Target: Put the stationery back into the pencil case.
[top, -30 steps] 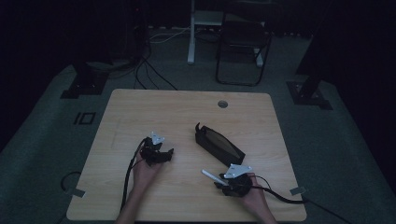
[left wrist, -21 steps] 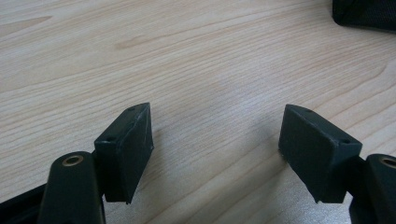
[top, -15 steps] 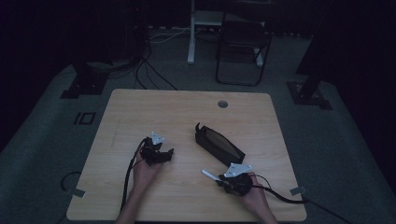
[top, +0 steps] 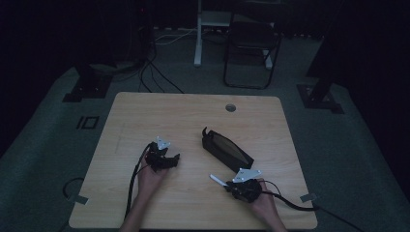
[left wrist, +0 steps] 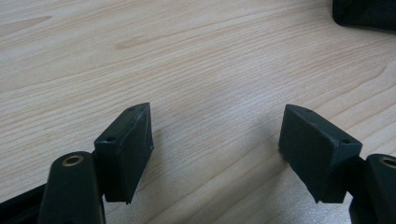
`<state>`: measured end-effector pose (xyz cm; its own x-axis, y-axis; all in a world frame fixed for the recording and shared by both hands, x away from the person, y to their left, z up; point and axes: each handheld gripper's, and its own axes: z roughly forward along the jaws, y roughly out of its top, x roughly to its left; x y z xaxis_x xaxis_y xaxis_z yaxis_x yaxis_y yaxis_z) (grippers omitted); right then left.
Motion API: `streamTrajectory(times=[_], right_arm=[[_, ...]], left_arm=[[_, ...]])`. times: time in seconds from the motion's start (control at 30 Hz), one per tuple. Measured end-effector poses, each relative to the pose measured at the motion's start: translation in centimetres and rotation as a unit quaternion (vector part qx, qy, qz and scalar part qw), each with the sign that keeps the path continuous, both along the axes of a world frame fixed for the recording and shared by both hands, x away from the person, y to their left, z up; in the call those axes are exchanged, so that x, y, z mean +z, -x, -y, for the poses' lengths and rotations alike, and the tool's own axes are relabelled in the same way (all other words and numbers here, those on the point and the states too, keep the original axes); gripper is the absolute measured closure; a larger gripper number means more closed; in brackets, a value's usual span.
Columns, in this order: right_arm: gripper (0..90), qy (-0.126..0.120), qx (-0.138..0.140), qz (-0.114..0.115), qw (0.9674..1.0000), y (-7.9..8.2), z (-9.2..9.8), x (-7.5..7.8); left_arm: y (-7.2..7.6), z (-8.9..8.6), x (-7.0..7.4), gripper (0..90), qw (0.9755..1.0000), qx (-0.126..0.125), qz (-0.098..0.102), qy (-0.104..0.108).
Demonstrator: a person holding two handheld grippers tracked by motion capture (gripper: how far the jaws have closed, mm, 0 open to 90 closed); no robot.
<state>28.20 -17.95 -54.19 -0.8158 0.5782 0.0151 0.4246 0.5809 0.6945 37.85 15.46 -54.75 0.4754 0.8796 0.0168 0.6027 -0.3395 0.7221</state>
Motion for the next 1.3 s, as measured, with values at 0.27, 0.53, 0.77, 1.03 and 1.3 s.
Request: streamTrajectory(times=[0.27,0.53,0.77,1.03,1.3], right_arm=[[78.6,0.002,0.0,0.002,1.0,0.1,0.0,0.0],[78.6,-0.001,0.0,0.003,1.0,0.2,0.1,0.2],[78.6,-0.01,-0.001,0.008,0.9999,0.3,0.3,0.7],[78.6,-0.019,-0.005,0.015,0.9997,0.4,0.7,1.3],[78.6,-0.017,-0.003,0.028,0.9995,0.6,0.7,2.1]], left_arm=[[0.0,0.0,0.0,26.6,1.0,0.0,0.0,0.0],[0.0,0.0,0.0,26.5,1.0,0.0,0.0,0.0],[0.0,0.0,0.0,26.6,1.0,0.0,0.0,0.0],[0.0,0.0,0.0,26.5,1.0,0.0,0.0,0.0],[0.0,0.0,0.0,26.5,1.0,0.0,0.0,0.0]])
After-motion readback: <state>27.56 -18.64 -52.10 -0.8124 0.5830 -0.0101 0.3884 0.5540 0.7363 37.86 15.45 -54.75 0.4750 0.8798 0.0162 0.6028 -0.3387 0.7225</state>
